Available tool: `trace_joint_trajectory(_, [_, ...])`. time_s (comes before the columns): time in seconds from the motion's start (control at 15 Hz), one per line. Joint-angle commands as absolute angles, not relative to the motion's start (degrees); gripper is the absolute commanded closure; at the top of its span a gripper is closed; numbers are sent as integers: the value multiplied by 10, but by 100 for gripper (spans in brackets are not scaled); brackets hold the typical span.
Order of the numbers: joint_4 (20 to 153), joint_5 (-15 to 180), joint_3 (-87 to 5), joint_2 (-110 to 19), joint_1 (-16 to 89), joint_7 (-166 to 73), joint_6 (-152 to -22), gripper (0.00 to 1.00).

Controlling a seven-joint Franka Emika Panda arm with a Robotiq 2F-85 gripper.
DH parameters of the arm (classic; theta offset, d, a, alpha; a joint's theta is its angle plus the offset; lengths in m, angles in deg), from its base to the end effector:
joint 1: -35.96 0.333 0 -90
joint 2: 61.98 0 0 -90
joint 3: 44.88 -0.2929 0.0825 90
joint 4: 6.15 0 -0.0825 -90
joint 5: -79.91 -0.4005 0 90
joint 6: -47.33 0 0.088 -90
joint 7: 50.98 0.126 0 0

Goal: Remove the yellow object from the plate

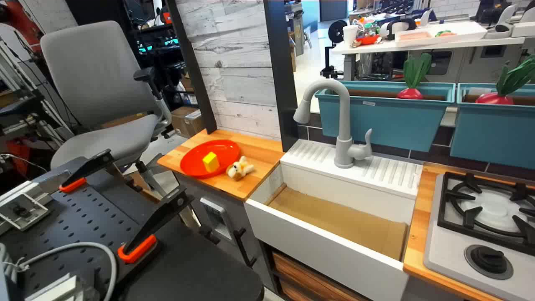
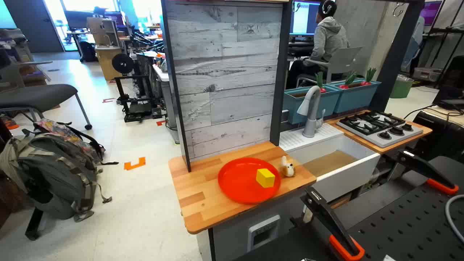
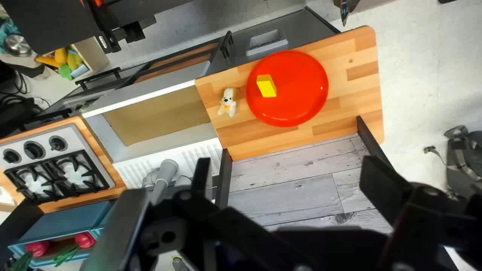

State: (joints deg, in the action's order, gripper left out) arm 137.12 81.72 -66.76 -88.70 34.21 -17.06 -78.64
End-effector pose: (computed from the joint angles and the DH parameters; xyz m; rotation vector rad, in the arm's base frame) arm 0.4218 0.1477 0.4028 2.9855 -0.3750 0.3102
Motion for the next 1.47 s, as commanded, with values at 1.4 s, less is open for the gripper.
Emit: trace_joint_trajectory(1.4, [1201, 721, -535, -331, 377, -367, -1112, 0])
